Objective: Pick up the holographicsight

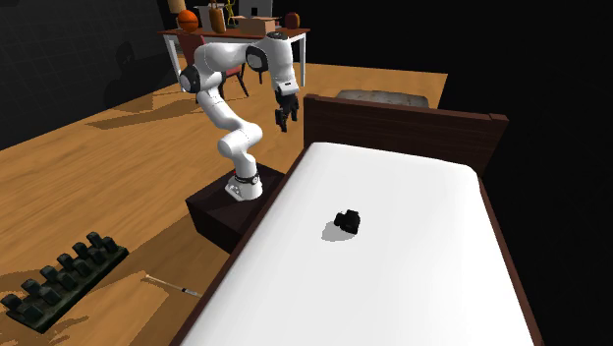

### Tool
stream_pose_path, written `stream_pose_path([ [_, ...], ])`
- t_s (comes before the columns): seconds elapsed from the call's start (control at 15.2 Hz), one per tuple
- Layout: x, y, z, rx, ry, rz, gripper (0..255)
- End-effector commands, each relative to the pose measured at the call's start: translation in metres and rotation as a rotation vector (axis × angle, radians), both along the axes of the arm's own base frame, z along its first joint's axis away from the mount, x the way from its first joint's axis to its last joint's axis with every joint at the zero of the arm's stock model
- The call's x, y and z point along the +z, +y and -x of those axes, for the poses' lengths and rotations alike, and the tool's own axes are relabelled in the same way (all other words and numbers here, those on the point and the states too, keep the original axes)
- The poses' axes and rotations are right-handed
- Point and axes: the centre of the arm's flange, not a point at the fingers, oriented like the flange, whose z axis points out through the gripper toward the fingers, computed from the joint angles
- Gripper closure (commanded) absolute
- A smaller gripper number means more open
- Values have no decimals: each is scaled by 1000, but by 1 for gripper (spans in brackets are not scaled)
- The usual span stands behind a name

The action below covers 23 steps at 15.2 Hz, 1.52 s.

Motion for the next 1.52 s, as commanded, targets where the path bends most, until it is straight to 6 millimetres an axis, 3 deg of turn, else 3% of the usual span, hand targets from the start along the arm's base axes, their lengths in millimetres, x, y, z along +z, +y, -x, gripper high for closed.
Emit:
stream_pose_path([
  [0.0, 0, 0, 0, 0, 0, 0, 0],
  [1.45, -132, -62, -248, 58, 14, 128, 0],
])
